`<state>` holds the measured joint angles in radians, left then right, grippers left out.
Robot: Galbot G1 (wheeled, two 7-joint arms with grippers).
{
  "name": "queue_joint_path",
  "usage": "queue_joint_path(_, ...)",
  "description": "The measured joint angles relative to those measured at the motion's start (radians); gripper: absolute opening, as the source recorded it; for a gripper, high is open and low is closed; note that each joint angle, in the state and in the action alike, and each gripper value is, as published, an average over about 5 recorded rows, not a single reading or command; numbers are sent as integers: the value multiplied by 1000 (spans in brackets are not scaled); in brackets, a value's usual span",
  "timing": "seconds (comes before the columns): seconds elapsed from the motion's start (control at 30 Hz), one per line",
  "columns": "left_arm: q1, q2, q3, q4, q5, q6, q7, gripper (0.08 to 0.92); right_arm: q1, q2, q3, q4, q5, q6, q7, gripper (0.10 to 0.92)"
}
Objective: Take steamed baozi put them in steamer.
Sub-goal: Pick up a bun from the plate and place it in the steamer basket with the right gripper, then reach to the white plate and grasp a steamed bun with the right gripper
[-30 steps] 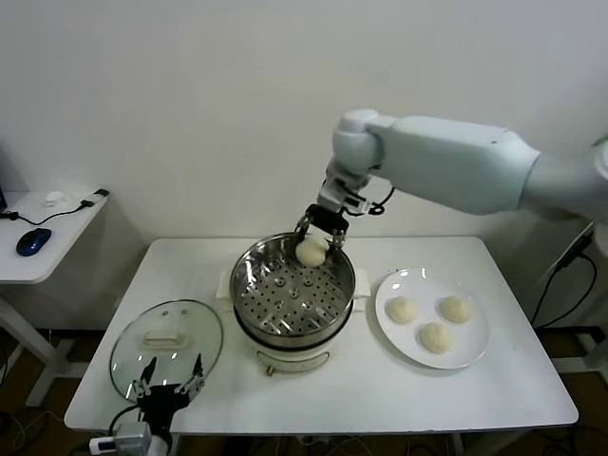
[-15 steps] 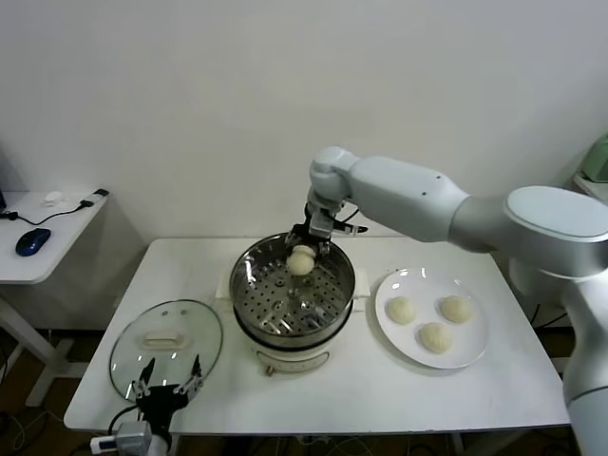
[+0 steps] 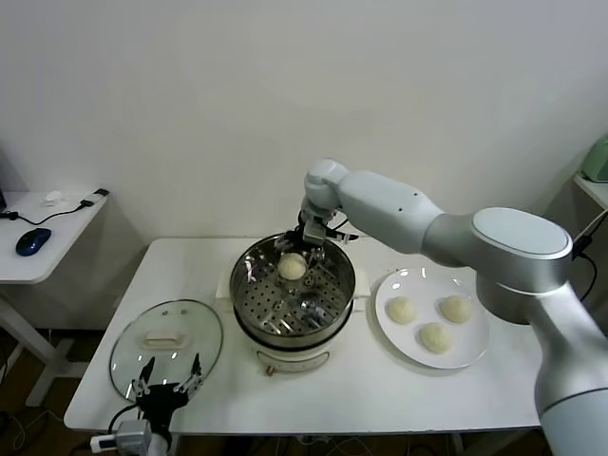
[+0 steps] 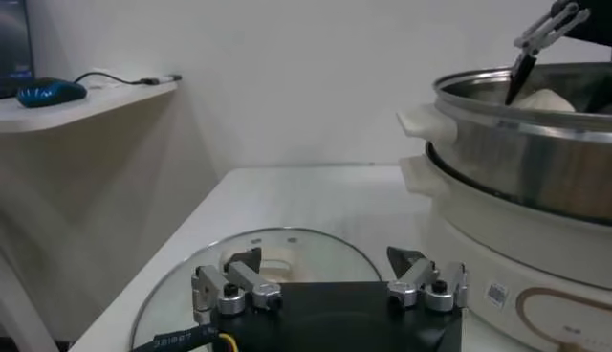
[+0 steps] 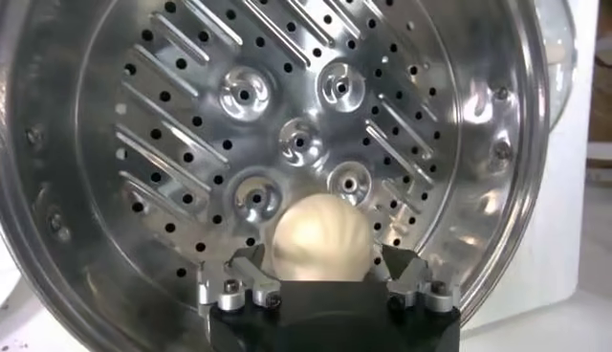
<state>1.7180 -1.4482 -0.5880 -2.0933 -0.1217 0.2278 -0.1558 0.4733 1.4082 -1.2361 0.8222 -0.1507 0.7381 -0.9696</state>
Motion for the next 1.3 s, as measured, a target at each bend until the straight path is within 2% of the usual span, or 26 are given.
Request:
queue_joint_path(0.23, 6, -7, 1, -13, 5, -1, 2, 823, 209, -128, -178, 105, 309, -115, -82, 823)
queue_joint_path(0.37, 7, -4, -2, -13, -1, -6, 1, 823, 311, -246, -310, 164, 470, -252, -98, 823)
queue_joint_path(0.57, -1, -3, -8, -7, -14, -9, 0, 823, 374, -433, -476, 288, 605, -493, -65, 823)
queue_joint_path(0.73, -6, -3, -11, -2, -17, -6, 0, 823, 332, -532, -520, 369, 667, -673, -14, 823)
queue_joint_path(0.9, 1, -4, -15, 4, -18, -6, -1, 823, 234, -572, -497, 387, 696, -799, 24, 823)
queue_joint_path(1.3, 18, -20, -2, 15, -2, -12, -6, 823, -34, -540, -315, 271, 670, -935, 87, 823)
